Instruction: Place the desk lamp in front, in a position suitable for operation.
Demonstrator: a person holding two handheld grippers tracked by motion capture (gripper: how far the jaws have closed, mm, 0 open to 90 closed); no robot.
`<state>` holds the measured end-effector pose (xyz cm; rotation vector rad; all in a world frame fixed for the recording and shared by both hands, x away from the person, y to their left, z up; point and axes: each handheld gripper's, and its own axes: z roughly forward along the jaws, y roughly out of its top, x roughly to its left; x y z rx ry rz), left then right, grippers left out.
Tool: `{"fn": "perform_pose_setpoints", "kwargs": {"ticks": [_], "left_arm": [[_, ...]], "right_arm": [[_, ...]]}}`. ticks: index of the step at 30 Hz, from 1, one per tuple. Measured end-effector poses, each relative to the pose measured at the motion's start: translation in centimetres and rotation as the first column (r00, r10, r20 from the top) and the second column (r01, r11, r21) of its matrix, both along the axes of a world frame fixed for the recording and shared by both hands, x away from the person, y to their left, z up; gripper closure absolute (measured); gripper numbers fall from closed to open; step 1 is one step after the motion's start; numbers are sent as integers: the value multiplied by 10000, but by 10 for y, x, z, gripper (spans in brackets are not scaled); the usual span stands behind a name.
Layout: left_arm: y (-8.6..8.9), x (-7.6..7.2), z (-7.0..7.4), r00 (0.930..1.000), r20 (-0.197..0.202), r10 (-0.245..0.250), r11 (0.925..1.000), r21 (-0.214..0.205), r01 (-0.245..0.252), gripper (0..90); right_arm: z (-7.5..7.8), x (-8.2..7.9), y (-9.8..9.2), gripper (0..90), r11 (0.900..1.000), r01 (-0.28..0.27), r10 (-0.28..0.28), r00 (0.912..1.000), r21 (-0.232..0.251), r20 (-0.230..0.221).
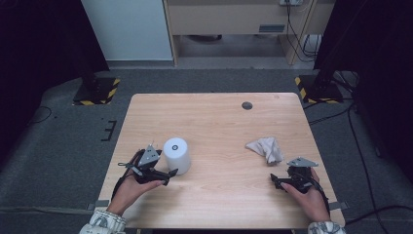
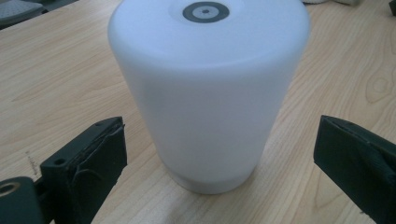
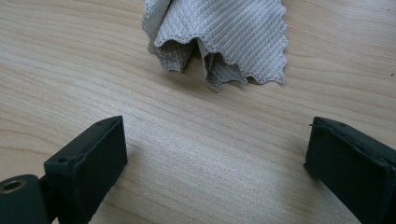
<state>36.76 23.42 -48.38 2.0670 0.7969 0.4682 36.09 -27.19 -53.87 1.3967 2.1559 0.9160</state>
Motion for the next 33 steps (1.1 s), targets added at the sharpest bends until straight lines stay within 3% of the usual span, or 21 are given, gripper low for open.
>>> {"fn": "perform_pose_setpoints", "kwargs": {"ticks": [16, 21, 33], "left_arm": [[-1, 7, 9, 9996, 231, 147, 9982, -593, -133, 20], [-2, 12, 8, 9993, 295, 245, 9980, -584, -228, 20], [-18, 26, 6, 9995, 305, 20, 9963, -858, 6, 21]], "right_arm": [[0, -1, 1, 53, 9999, -134, 134, 9999, -43, -9], [0, -1, 2, 53, 9999, -123, 123, 9999, -23, -13], [0, -1, 2, 54, 9998, -181, 181, 9998, -34, 6]]}}
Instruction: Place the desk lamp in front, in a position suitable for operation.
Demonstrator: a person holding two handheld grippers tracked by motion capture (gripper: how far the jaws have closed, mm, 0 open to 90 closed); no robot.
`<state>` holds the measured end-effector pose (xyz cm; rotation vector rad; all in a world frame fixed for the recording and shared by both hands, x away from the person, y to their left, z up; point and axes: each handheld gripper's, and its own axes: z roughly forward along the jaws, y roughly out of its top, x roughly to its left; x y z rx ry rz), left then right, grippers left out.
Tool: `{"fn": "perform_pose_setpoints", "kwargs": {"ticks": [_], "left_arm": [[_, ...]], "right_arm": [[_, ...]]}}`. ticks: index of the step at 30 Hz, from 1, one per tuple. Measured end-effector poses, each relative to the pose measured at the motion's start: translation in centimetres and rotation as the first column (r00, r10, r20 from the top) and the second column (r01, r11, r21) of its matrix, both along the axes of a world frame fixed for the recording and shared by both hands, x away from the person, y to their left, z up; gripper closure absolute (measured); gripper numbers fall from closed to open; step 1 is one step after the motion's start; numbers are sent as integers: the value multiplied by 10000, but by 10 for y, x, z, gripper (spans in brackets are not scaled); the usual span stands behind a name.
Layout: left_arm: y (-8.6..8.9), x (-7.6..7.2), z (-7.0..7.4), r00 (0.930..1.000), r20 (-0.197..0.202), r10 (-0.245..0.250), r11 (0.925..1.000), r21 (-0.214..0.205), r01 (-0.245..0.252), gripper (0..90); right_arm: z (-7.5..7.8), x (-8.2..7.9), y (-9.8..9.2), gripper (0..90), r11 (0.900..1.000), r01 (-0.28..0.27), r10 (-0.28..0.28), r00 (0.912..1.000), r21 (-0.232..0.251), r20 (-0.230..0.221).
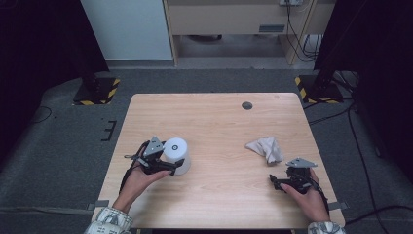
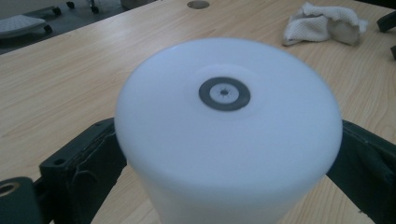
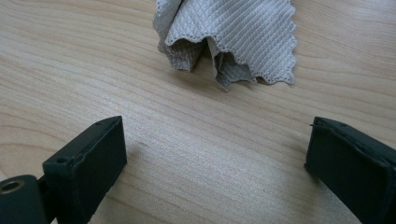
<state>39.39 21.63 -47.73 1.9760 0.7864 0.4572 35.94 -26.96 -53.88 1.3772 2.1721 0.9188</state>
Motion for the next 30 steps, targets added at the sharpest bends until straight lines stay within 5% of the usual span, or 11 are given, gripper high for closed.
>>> {"fn": "perform_pose_setpoints", "kwargs": {"ticks": [11, 30], "left_arm": [[-3, 6, -1, 9999, -127, 36, 9993, -368, -41, 21], [-1, 7, 1, 10000, 23, 67, 9998, -211, -67, 77]], "right_arm": [[0, 0, 0, 53, 10000, -4, 4, 10000, 0, -1], [0, 0, 1, 51, 10000, 4, -4, 10000, 4, -28]]}}
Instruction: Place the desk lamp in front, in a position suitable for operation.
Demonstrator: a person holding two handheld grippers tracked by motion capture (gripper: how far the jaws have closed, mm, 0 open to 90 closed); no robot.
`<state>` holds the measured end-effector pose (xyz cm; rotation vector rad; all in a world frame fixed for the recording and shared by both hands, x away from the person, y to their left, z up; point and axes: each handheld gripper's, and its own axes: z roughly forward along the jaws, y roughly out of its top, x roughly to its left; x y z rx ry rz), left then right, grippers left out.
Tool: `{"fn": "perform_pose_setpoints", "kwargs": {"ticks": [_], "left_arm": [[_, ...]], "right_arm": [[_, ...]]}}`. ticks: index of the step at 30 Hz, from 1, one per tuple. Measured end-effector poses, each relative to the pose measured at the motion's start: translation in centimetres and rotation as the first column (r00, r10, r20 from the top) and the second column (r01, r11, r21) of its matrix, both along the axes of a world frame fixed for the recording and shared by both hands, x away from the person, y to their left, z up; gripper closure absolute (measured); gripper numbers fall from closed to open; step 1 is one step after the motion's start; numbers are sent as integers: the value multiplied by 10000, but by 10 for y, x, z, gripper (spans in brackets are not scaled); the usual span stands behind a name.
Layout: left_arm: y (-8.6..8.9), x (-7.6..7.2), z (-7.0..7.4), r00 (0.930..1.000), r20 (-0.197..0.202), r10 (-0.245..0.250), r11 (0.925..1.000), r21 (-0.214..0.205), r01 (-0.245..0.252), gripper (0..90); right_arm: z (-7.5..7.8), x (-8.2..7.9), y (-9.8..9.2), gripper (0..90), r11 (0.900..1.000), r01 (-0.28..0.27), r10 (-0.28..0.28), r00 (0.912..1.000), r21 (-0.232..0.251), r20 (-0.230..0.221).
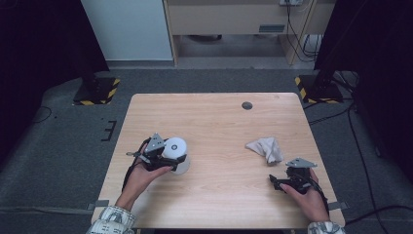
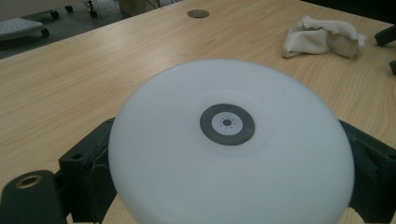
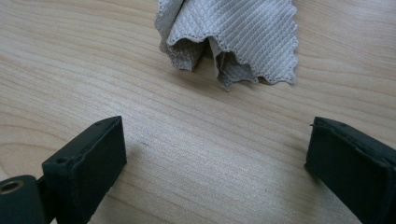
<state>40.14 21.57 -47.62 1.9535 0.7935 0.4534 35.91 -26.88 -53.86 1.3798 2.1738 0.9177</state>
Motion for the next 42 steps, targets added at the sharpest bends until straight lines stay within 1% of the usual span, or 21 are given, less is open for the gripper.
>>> {"fn": "perform_pose_setpoints", "kwargs": {"ticks": [4, 8, 11, 19, 25, 32, 34, 35, 39, 42], "left_arm": [[3, 0, 1, 10000, 34, 13, 10000, 33, -13, 78], [4, -2, 3, 10000, 52, -46, 9999, -123, 47, 78], [3, -3, 6, 9999, 60, -81, 10000, -45, 82, 78], [-4, -3, 12, 9990, 21, -441, 9990, -64, 441, 78], [-19, -1, 16, 9964, 5, -853, 9963, 83, 853, 78], [-43, -1, 19, 9907, -26, -1357, 9906, 145, 1357, 79], [-50, -1, 18, 9892, -74, -1461, 9891, 170, 1462, 79], [-53, -1, 18, 9890, -120, -1477, 9889, 117, 1478, 78], [-64, 0, 17, 9863, -140, -1643, 9862, 198, 1645, 79], [-71, 1, 17, 9850, -141, -1722, 9849, 152, 1724, 78]], "right_arm": [[0, 1, 0, 50, 10000, -19, 19, 10000, -23, 44], [0, 1, 1, 49, 10000, 3, -3, 10000, -3, 25], [0, 1, 1, 50, 10000, -10, 10, 10000, -2, 6], [0, 1, 1, 49, 10000, -22, 22, 10000, -4, 9], [0, 1, 1, 49, 10000, -28, 28, 10000, -3, 9], [0, 1, 2, 44, 10000, -19, 19, 10000, -16, 1], [0, 2, 2, 44, 10000, -46, 46, 10000, -34, 22], [0, 2, 2, 44, 10000, -49, 49, 10000, -30, 15], [0, 2, 2, 44, 10000, -9, 9, 10000, -2, 4], [0, 2, 2, 44, 10000, -25, 25, 10000, -17, 20]]}}
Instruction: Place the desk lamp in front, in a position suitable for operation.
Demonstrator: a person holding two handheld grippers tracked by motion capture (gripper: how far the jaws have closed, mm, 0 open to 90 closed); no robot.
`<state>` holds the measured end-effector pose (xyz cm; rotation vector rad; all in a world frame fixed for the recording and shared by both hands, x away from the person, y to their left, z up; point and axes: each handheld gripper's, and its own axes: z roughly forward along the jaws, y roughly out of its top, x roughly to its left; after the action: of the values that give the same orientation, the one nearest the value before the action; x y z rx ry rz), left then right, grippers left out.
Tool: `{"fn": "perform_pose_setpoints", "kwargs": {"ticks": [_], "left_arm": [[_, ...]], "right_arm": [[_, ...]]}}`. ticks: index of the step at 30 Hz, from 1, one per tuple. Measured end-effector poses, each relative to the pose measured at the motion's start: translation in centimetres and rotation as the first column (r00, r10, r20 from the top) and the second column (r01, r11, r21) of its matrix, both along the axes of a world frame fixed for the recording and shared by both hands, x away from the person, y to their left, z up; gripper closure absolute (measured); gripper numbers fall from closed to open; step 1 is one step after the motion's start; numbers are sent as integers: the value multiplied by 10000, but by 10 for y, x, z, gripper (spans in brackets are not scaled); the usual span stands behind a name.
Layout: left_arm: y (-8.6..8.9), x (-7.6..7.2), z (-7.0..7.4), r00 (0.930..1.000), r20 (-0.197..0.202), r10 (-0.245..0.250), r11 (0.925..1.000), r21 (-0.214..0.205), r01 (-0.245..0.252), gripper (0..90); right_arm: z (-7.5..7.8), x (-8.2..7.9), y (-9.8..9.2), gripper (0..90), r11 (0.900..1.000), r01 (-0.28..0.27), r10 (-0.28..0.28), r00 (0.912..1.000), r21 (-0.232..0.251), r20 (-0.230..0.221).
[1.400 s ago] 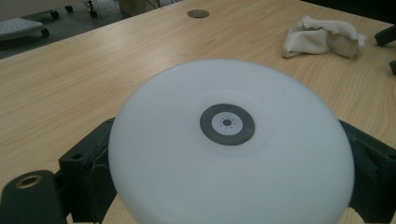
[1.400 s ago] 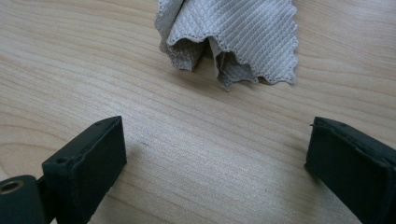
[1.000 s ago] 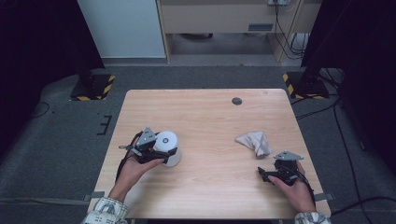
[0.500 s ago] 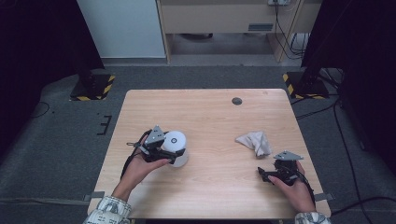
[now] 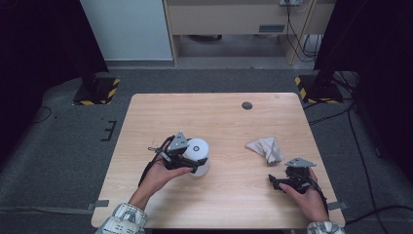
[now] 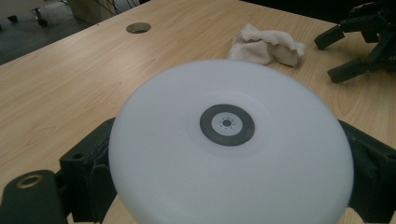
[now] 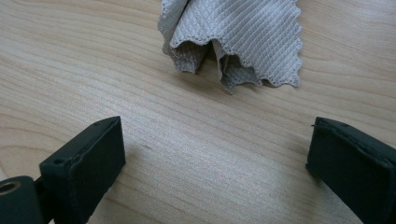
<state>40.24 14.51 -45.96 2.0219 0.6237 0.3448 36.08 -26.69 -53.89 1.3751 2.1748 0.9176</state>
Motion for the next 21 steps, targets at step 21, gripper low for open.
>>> {"fn": "perform_pose_setpoints", "kwargs": {"ticks": [21], "left_arm": [[-47, -15, -6, 9959, -82, -903, 9958, -163, 901, 78]], "right_arm": [[0, 0, 0, 44, 10000, -42, 42, 10000, 12, -17]]}}
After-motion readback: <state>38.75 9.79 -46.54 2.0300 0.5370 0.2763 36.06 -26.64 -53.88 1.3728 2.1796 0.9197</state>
